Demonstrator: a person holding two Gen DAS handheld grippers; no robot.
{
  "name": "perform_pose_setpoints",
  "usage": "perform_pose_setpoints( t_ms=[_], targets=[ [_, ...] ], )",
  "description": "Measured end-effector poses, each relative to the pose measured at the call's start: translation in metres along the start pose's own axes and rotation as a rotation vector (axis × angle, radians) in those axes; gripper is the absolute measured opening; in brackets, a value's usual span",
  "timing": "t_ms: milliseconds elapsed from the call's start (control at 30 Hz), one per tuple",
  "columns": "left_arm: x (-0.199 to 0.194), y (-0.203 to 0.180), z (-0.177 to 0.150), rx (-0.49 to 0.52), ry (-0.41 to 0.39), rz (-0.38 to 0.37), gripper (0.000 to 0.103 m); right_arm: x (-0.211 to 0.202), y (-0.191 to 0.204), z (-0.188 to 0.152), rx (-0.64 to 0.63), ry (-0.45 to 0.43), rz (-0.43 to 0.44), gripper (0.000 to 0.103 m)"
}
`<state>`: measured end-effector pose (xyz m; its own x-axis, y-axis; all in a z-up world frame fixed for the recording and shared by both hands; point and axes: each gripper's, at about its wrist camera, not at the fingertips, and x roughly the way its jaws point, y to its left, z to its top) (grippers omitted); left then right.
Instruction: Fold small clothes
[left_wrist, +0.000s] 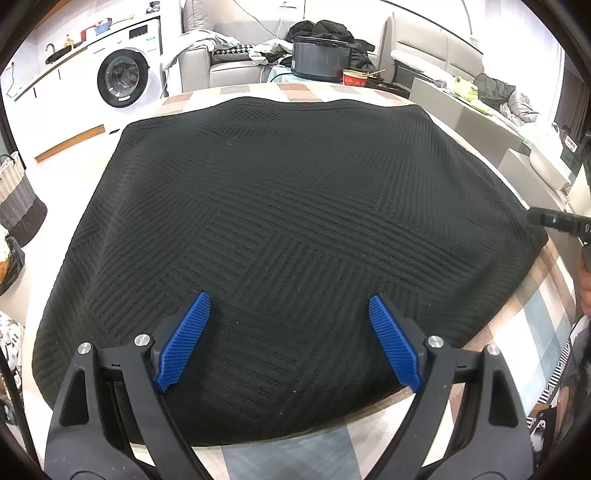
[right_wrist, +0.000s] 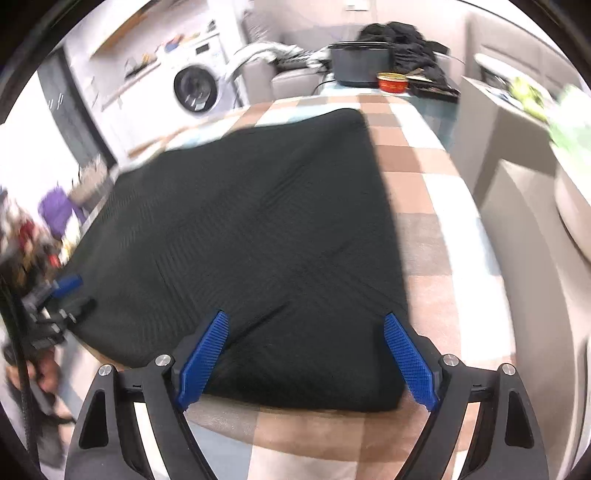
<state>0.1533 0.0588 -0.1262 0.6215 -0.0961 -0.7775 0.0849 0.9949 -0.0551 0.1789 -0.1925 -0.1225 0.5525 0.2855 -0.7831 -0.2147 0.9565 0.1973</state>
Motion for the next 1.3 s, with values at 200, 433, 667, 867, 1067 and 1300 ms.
perform_pose_setpoints(
  t_ms=[200, 433, 667, 867, 1067, 1300],
  targets=[
    [0.001, 0.0, 0.0, 0.003, 0.002, -0.002, 0.088, 0.002, -0.028, 0.001, 0.108, 0.039, 0.022, 0.079],
    [0.001, 0.0, 0.0, 0.005, 0.003, -0.005, 0.089, 0.004, -0.043, -0.003, 0.162, 0.037, 0.148, 0.015],
    [-0.01, 0.006, -0.003, 0.002, -0.003, 0.023, 0.089, -0.019, -0.015, -0.014, -0.059, 0.042, 0.032, 0.013],
    [-0.058, 0.054, -0.024, -0.183, -0.041, 0.027, 0.089, -0.024, 0.004, -0.007, -0.064, 0.031, -0.057, 0.059],
    [-0.086, 0.1, -0.045, -0.426, -0.006, 0.015, 0.087, -0.053, 0.014, 0.011, 0.016, -0.141, 0.079, 0.072],
    [-0.066, 0.122, -0.063, -0.615, 0.071, -0.166, 0.081, -0.047, 0.034, 0.024, 0.079, -0.174, 0.159, 0.072]
  ],
)
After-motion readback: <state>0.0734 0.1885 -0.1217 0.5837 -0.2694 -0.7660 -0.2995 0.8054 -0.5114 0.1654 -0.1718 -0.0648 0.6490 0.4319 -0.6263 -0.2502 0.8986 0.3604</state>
